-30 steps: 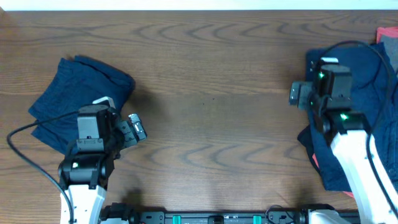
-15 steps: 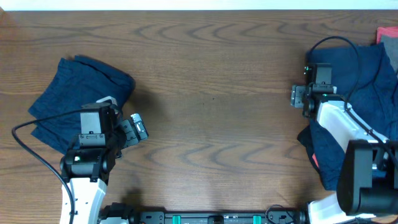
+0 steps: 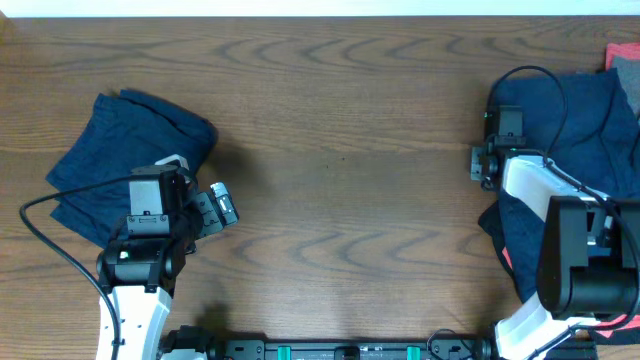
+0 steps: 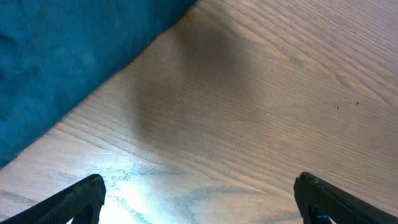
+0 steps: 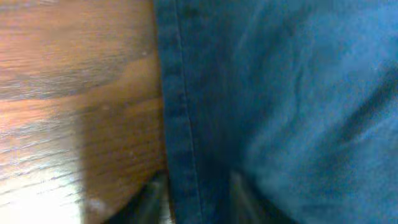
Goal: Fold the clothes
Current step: 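Reach the right gripper to the navy pants on the right pile, then grasp the navy pants and drag them left to the table center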
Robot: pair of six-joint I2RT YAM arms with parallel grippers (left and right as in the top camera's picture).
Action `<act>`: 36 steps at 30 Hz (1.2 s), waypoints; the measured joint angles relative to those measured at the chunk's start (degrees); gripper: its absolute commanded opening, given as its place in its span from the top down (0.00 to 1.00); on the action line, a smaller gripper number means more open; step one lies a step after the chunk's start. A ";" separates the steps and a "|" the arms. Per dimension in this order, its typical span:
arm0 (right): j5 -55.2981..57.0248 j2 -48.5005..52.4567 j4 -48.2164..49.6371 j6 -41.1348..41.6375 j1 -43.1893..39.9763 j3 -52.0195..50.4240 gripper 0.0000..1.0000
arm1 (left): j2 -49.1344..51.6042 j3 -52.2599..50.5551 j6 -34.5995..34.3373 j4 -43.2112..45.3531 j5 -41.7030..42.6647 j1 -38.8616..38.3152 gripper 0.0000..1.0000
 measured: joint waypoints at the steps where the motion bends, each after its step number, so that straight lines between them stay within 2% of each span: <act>1: -0.09 0.11 -0.11 0.09 -0.02 0.00 0.99 | 0.00 0.00 0.00 0.00 0.00 0.00 0.02; 8: 0.94 -0.46 -0.94 1.84 -0.13 -0.02 0.99 | 0.00 0.00 0.00 0.00 0.00 0.00 0.02; 14: -0.90 -9.44 -7.23 2.01 0.59 2.12 0.99 | 0.00 0.00 0.00 0.00 0.17 0.02 0.02; 18: -4.55 -16.06 -10.27 2.16 3.82 3.87 0.99 | 0.00 0.00 0.00 0.02 0.17 0.00 0.02; 21: -8.41 -19.12 -10.16 4.11 9.31 4.04 0.99 | 0.00 0.00 0.00 0.02 0.17 0.00 0.02; 25: -12.22 -19.30 -5.09 8.81 18.12 4.04 0.99 | 0.00 0.00 0.00 0.04 0.17 0.02 0.02; 31: -15.45 -15.41 13.16 15.85 29.94 4.26 0.98 | 0.07 0.02 0.00 0.22 0.17 0.00 0.02; 32: -15.74 -14.23 16.15 16.76 31.54 4.26 0.87 | 0.09 0.02 0.00 0.33 0.17 0.00 0.02; 33: -16.06 -13.03 18.93 17.84 32.92 4.28 0.65 | 0.09 0.02 0.00 0.35 0.20 0.00 0.02; 34: -16.28 -11.63 21.44 18.40 34.32 4.39 0.47 | 0.09 0.02 0.00 0.42 0.20 0.00 0.02; 35: -16.35 -10.88 22.12 18.82 35.01 4.44 0.39 | 0.09 0.02 0.00 0.44 0.17 0.00 0.02; 36: -16.13 -10.25 22.14 19.02 35.85 4.44 0.24 | 0.09 0.02 0.00 0.42 0.20 0.00 0.02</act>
